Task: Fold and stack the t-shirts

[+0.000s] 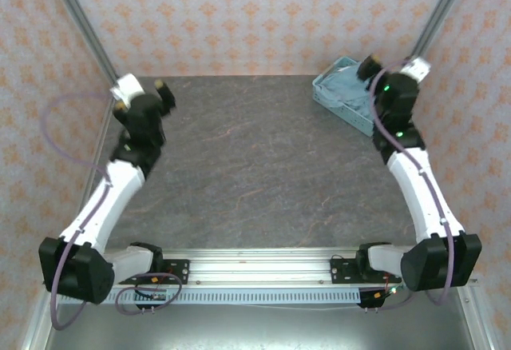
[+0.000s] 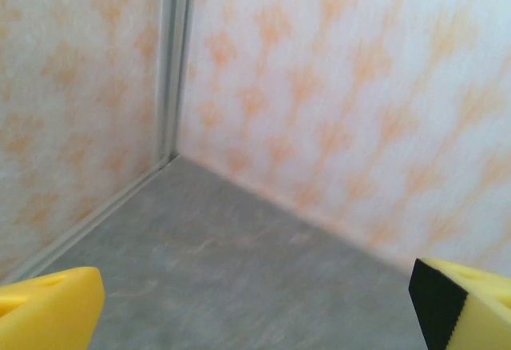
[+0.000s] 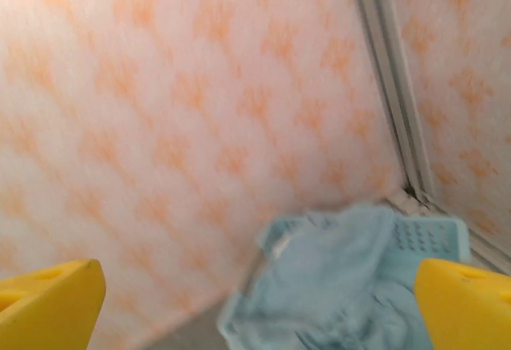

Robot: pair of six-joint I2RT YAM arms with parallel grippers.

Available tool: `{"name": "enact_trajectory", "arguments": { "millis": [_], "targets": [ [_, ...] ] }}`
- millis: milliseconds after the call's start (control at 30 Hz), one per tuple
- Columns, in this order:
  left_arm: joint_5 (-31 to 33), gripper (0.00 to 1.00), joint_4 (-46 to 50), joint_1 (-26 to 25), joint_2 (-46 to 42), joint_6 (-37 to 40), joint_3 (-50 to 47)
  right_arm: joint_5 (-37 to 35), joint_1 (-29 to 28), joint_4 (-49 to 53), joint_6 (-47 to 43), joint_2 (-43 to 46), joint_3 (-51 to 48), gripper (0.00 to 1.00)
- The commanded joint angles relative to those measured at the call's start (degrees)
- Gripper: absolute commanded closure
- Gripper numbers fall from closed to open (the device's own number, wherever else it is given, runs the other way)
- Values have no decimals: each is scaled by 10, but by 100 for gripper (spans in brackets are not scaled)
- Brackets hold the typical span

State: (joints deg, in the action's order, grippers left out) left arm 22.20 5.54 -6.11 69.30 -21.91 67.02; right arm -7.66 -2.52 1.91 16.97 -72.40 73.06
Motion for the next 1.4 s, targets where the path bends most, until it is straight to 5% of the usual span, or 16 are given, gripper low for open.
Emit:
{"name": "enact_trajectory", "arguments": {
  "millis": [0, 133, 333, 700, 867, 967, 1033, 1367],
  "targets": [
    [-117, 0, 252, 41, 57, -139, 92, 12, 20, 226, 100, -116, 105, 1],
    [-231, 0, 220, 5, 87, -104, 151, 19, 34, 332, 97, -283, 298, 0],
    [-332, 5, 254, -55, 123, -93, 204, 78, 71, 363, 122, -496, 484, 1],
    [-316, 7, 302, -101, 51, -109, 153, 120, 83, 396, 139, -804, 785, 1],
    [-296, 10, 331, -101, 11, -99, 135, 162, 87, 350, 171, -820, 763, 37],
    [-291, 13, 338, -101, -7, -99, 122, 175, 86, 342, 173, -804, 762, 79],
    [-289, 15, 341, -101, -14, -98, 115, 171, 85, 324, 164, -774, 751, 96],
    [-265, 18, 343, -101, -24, -97, 80, 103, 56, 307, 105, -526, 758, 100]
  ]
}}
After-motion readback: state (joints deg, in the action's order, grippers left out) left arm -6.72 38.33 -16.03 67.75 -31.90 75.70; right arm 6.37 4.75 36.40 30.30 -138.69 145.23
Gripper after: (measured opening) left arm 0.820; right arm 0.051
